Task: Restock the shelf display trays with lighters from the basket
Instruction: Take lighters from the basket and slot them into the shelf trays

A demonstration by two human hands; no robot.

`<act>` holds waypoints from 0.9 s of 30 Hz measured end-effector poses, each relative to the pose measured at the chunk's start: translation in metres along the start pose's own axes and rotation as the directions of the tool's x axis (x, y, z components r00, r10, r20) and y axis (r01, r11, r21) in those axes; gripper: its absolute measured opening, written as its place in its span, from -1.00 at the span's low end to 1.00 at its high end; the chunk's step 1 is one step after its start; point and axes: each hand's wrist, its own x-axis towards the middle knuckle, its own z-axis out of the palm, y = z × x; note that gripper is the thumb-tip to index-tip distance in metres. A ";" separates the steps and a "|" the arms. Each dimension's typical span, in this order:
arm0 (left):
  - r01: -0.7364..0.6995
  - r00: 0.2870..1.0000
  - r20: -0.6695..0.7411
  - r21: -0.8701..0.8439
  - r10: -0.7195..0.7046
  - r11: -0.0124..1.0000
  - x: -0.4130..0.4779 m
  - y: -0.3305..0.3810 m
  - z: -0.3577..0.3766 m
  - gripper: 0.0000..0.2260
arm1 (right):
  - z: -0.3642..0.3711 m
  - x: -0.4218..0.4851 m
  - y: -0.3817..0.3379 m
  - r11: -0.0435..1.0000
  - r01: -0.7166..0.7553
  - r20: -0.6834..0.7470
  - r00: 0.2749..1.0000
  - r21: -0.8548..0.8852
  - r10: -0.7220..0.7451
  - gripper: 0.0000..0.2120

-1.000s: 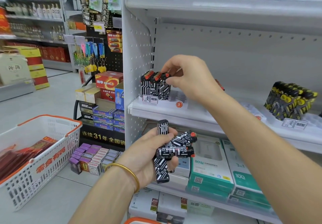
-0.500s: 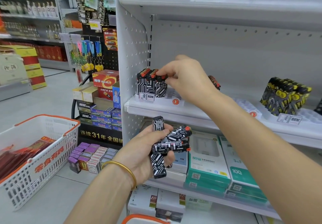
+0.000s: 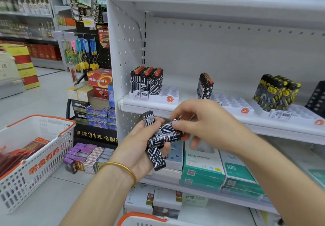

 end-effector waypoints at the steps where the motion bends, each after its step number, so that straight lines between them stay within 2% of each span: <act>1: -0.008 1.000 0.000 -0.007 0.008 1.000 0.001 -0.001 0.000 -0.93 | 0.002 0.000 0.002 1.000 -0.006 -0.007 1.000 0.018 0.006 -0.96; 4: -0.036 0.999 0.000 -0.031 0.036 0.999 0.003 -0.003 0.000 -0.89 | 0.011 0.000 0.005 0.994 -0.006 -0.076 0.997 0.105 0.014 -0.98; 8: -0.038 0.999 0.009 -0.077 0.039 0.996 0.002 -0.001 0.001 -0.78 | 0.020 0.000 0.009 0.974 0.061 -0.227 0.974 0.218 -0.009 -0.90; 11: -0.028 1.000 0.003 -0.104 0.029 0.994 0.001 0.000 0.001 -0.76 | 0.020 0.003 0.011 0.971 0.136 -0.316 0.946 0.197 -0.069 -0.90; 13: -0.027 1.000 -0.005 -0.119 0.026 0.993 0.001 0.001 0.001 -0.78 | 0.018 0.002 0.011 0.958 0.140 -0.297 0.953 0.251 -0.062 -0.87; 16: -0.019 1.000 -0.014 -0.139 0.017 0.990 0.001 0.002 -0.001 -0.73 | 0.011 0.001 0.009 0.947 0.110 -0.183 0.982 0.301 -0.056 -0.77; 21: 0.029 1.000 0.005 -0.189 -0.029 0.982 0.000 0.004 0.002 -0.54 | 0.001 0.005 0.001 0.959 0.156 -0.241 0.966 0.237 -0.097 -0.90; 24: 0.035 0.999 -0.002 -0.196 -0.036 0.980 0.000 0.005 0.005 -0.64 | -0.004 0.012 -0.007 0.936 0.183 -0.291 0.952 0.301 -0.092 -0.94; 27: 0.034 0.999 -0.017 -0.178 -0.038 0.984 -0.001 0.010 0.008 -0.75 | -0.016 0.033 -0.013 0.925 0.231 -0.418 0.904 0.301 -0.090 -0.89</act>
